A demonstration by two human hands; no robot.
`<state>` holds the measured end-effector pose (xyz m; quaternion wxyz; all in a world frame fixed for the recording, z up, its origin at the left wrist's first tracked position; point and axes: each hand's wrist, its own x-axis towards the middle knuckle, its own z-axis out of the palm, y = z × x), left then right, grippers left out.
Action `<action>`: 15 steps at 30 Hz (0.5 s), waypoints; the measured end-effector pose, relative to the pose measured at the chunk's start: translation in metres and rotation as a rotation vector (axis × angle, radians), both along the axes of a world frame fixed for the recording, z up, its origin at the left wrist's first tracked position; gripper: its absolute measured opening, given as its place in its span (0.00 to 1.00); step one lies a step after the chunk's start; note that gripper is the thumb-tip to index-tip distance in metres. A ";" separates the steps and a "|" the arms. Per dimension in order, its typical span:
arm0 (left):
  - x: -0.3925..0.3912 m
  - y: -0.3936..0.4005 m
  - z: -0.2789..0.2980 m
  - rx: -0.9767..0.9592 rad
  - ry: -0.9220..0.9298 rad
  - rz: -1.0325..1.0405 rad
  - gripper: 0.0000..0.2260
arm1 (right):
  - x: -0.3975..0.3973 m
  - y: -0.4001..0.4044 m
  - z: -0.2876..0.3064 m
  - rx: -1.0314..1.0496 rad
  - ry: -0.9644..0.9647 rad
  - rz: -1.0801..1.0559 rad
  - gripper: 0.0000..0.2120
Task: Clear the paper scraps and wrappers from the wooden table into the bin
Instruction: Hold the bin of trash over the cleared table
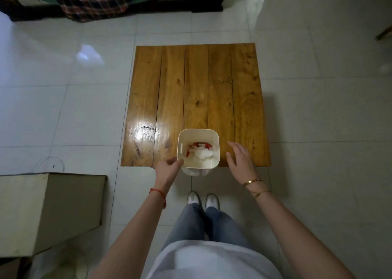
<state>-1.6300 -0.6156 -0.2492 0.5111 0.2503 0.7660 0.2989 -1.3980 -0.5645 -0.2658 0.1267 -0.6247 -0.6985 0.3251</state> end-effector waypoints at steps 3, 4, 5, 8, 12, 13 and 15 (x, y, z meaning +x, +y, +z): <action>-0.012 0.037 0.005 0.044 0.014 -0.020 0.14 | -0.005 0.031 0.007 0.012 -0.024 0.027 0.20; -0.016 0.051 0.006 0.060 0.011 -0.025 0.12 | -0.008 0.042 0.008 0.008 -0.026 0.029 0.20; -0.020 0.064 0.007 0.076 0.004 -0.030 0.12 | -0.012 0.053 0.008 0.008 -0.031 0.029 0.20; -0.034 0.106 0.004 0.093 0.003 -0.021 0.13 | -0.027 0.087 0.005 0.016 -0.049 0.017 0.20; -0.050 0.159 -0.008 0.121 -0.011 -0.040 0.11 | -0.049 0.129 -0.007 0.012 -0.067 -0.007 0.19; -0.054 0.170 -0.014 0.120 -0.019 -0.044 0.11 | -0.055 0.139 -0.011 0.004 -0.071 -0.013 0.19; -0.062 0.193 -0.026 0.108 -0.018 -0.048 0.13 | -0.065 0.158 -0.020 -0.010 -0.079 -0.021 0.19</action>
